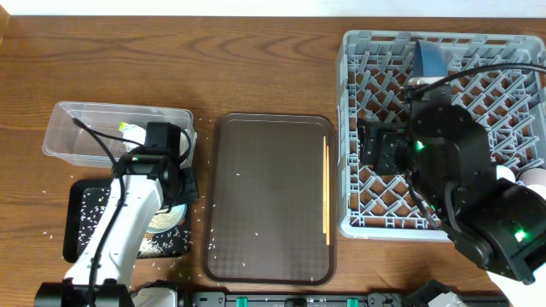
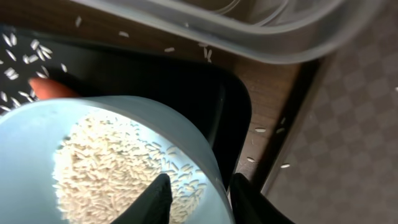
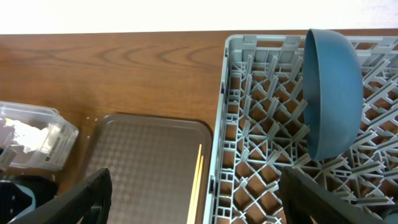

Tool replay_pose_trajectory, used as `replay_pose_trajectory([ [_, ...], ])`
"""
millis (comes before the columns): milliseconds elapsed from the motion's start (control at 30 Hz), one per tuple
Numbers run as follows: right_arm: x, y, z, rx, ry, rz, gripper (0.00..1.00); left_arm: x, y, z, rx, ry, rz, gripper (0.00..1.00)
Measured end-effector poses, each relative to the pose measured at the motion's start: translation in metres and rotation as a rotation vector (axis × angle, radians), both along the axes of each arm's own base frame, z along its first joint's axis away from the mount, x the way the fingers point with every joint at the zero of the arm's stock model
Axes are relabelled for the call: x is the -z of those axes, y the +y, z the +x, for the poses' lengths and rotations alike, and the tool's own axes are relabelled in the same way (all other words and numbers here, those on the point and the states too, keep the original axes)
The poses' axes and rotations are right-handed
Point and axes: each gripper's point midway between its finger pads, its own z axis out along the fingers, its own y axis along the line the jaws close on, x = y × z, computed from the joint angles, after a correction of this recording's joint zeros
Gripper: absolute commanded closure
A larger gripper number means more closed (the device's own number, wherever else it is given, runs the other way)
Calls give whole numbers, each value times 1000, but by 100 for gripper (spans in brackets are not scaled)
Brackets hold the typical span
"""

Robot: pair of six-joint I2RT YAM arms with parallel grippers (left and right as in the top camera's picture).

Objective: Sort waste into correct bins and load items into the dishwasher rack
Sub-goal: 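Keep tilting and shaking bowl over black tray with left gripper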

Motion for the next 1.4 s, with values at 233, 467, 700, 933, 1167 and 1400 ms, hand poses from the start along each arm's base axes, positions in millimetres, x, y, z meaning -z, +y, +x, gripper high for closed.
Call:
replay_pose_trajectory([
  [233, 3, 1, 1, 0, 10, -7, 22, 4, 0, 2, -3, 5, -3, 75],
  [467, 3, 1, 1, 0, 11, -8, 22, 10, -1, 5, -3, 17, -2, 75],
  [700, 3, 1, 1, 0, 11, -8, 21, 19, -1, 4, -9, 48, -2, 89],
  [933, 3, 1, 1, 0, 12, -8, 21, 19, -1, 5, -6, 47, -1, 94],
  [1167, 3, 1, 1, 0, 12, -8, 21, 19, -1, 0, -6, 66, -1, 94],
  [1400, 3, 1, 1, 0, 11, -7, 20, -1, -2, -13, -5, 45, -14, 94],
])
